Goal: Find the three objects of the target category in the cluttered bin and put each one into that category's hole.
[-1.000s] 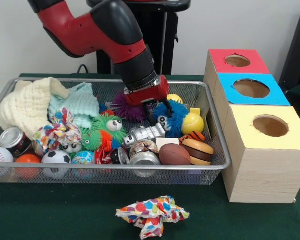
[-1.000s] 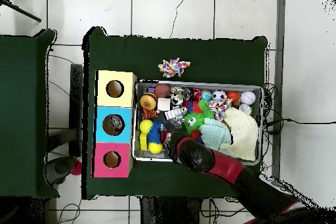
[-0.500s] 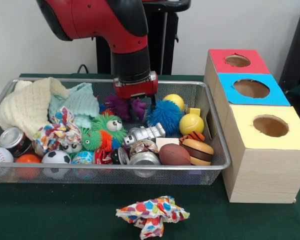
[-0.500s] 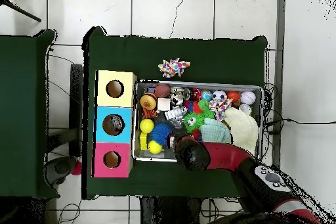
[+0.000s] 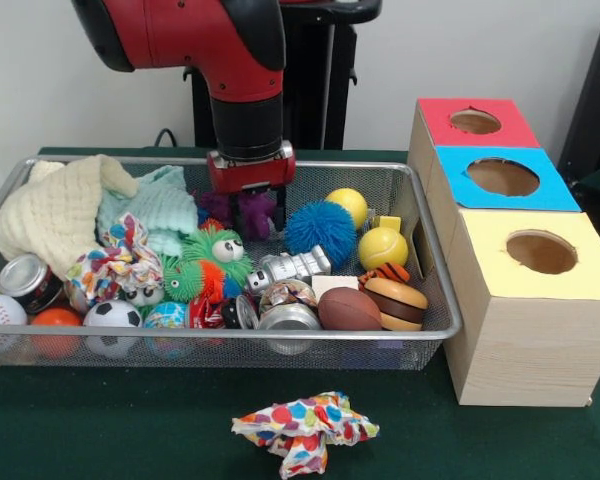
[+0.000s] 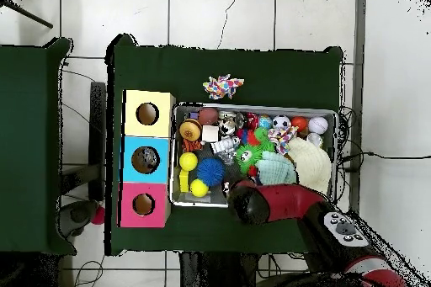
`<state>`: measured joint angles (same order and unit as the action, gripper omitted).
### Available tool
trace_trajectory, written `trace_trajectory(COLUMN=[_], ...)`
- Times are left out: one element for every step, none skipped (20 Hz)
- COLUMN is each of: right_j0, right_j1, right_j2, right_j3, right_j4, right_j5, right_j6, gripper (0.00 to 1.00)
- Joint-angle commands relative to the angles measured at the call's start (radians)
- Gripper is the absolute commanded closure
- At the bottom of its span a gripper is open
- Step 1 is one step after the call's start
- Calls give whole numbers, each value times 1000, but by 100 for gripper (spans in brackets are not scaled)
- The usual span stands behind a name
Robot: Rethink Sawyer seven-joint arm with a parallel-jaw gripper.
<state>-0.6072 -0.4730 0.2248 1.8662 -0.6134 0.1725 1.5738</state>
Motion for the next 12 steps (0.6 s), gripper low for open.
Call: trace_trajectory(right_j0=[15, 23, 30, 43, 48, 56, 68, 79, 86, 96, 105, 133], right_j1=[21, 33, 42, 58, 69, 87, 101, 130, 146, 177, 192, 217], right_j2=[-46, -61, -72, -95, -106, -126, -144, -170, -185, -212, -227, -265], right_j3=[-123, -132, -139, -151, -156, -165, -176, -190, -198, -212, -222, -244], right_j4=[-96, -111, -120, -133, -138, -142, -150, -152, -150, -145, -143, -143], right_j5=[53, 15, -6, -38, -57, -94, -112, -150, -172, -216, -238, -270], right_j6=[-15, 7, 22, 42, 56, 77, 85, 104, 113, 128, 129, 127], gripper=[0, 0, 0, 0, 0, 0, 0, 0, 0, 0, 0, 0])
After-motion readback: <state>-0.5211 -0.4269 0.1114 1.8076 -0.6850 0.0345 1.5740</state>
